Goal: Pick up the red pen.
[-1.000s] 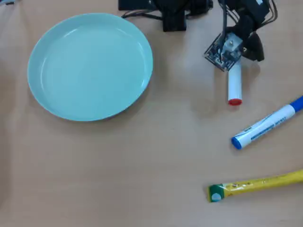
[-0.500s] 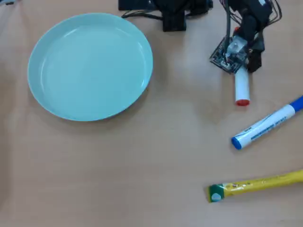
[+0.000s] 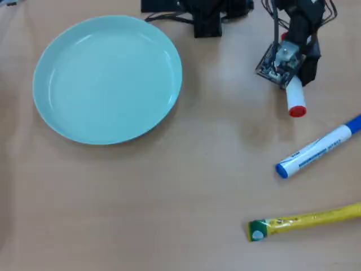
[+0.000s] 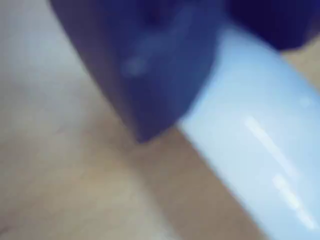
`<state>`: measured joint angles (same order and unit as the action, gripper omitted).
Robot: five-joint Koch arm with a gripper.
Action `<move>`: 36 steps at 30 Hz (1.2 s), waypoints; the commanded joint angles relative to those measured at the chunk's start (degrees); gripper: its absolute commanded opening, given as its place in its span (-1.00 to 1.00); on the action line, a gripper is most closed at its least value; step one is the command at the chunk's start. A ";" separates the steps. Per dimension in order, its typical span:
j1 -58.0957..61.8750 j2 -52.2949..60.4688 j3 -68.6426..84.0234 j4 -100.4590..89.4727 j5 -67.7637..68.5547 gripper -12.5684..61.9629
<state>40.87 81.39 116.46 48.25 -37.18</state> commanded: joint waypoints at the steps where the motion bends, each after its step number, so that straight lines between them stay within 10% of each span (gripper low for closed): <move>1: -1.05 2.11 2.55 1.67 2.02 -0.83; 36: 1.76 3.60 -46.67 42.10 9.23 -0.83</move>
<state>41.22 83.14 74.71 92.11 -29.36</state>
